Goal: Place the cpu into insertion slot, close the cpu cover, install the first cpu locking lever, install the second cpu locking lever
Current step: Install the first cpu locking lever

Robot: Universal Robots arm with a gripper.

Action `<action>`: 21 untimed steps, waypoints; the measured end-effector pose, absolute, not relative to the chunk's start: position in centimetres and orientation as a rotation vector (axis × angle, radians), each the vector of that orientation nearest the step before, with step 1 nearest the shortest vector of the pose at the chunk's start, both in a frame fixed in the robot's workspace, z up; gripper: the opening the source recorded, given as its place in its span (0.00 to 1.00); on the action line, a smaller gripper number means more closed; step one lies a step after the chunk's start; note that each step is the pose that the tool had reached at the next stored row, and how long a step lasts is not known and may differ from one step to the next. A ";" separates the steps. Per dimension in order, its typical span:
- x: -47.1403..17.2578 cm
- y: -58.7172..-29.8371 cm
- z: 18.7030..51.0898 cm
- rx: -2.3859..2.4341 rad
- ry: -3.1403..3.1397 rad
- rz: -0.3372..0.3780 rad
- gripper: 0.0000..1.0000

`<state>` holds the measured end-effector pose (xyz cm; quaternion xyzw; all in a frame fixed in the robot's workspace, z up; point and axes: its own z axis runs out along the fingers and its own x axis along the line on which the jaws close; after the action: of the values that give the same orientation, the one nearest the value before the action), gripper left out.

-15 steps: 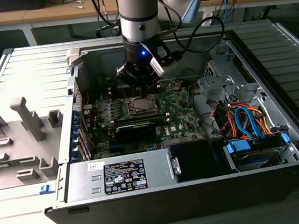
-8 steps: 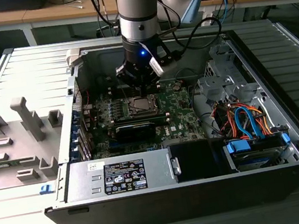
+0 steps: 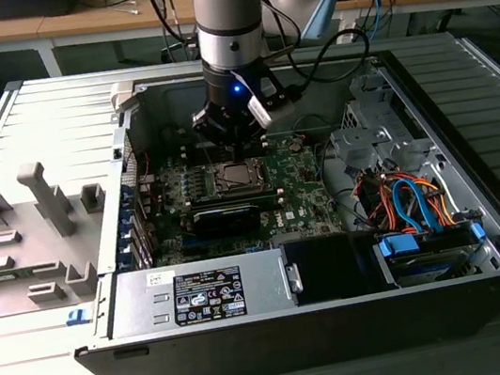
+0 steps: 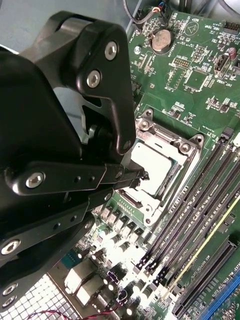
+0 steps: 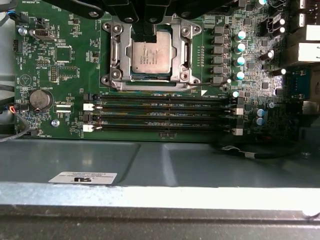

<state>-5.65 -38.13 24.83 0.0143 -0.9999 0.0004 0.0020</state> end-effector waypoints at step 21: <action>-6.6 -38.1 24.8 0.045 -3.137 0.002 0.11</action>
<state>-6.63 -38.13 24.83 0.0143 -0.9999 0.0005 0.0020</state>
